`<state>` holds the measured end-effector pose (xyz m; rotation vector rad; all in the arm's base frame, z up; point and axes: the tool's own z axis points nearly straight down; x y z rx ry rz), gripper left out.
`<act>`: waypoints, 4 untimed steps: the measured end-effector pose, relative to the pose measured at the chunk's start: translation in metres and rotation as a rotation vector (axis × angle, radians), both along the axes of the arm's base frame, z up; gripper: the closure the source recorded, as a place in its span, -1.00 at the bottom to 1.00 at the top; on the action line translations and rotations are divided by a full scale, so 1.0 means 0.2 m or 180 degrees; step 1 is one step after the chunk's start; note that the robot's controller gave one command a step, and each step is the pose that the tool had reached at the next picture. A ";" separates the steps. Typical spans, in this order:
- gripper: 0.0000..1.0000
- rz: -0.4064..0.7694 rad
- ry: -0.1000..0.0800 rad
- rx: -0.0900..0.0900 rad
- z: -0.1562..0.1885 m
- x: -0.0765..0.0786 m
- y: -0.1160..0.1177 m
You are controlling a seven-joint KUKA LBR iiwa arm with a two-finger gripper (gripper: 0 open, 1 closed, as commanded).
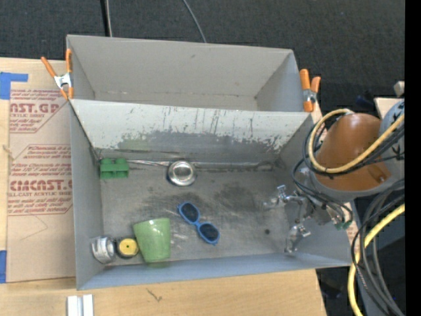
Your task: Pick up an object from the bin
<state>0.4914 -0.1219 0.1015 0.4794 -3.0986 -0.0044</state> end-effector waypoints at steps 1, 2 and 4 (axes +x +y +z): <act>-1.00 0.0602 -0.0020 0.0010 -0.05 0.05 0.51; -1.00 0.0245 -0.0046 -0.0004 -0.14 0.14 1.09; 1.00 0.0205 -0.0056 0.0002 0.47 0.27 1.15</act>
Offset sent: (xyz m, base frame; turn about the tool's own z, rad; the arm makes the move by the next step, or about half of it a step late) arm 0.0092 0.0972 -0.0099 -0.1832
